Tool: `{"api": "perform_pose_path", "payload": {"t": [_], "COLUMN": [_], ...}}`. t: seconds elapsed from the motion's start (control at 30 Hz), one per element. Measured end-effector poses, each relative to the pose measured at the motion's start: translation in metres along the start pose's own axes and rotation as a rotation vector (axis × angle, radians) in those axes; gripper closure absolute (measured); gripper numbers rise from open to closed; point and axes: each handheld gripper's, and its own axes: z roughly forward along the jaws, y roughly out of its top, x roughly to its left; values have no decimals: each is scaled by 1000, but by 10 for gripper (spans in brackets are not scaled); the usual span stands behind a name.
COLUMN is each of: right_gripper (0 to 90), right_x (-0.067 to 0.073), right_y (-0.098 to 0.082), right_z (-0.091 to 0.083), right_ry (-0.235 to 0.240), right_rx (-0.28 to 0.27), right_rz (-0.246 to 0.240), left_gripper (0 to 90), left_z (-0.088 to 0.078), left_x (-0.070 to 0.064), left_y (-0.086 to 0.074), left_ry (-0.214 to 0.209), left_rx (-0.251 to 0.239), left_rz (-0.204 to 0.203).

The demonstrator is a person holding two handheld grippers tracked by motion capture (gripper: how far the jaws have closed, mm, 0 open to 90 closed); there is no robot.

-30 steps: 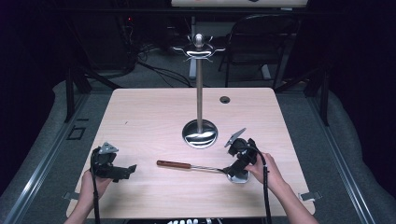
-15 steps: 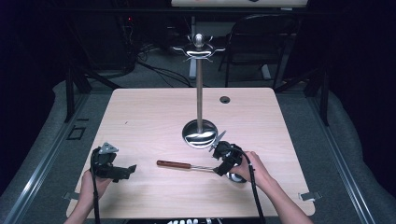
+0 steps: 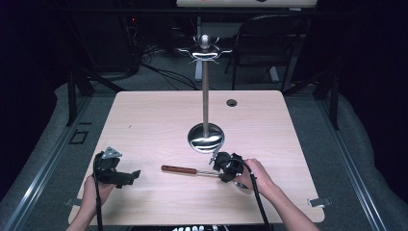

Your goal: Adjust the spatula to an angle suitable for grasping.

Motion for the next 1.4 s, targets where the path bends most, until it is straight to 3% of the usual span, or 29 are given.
{"api": "perform_pose_path", "payload": {"t": [0.23,0.6,1.03,1.13,1.4], "right_gripper": [791,804,833,800,771], "right_x": [3,2,-2,-3,-1], "right_y": [-1,-4,-17,-20,-9], "right_z": [4,3,-1,0,3], "right_ry": [-16,-15,-9,-8,-10], "right_rx": [9,17,45,41,8], "right_rz": [-40,-56,-11,-4,-26], "left_gripper": [6,6,6,6,6], "left_z": [-1,-1,-1,-1,-1], "left_x": [0,0,0,0,0], "left_y": [0,0,-1,0,0], "left_ry": [0,3,4,2,3], "left_rx": [-1,-4,-9,-4,-1], "left_rz": [2,2,0,1,3]}}
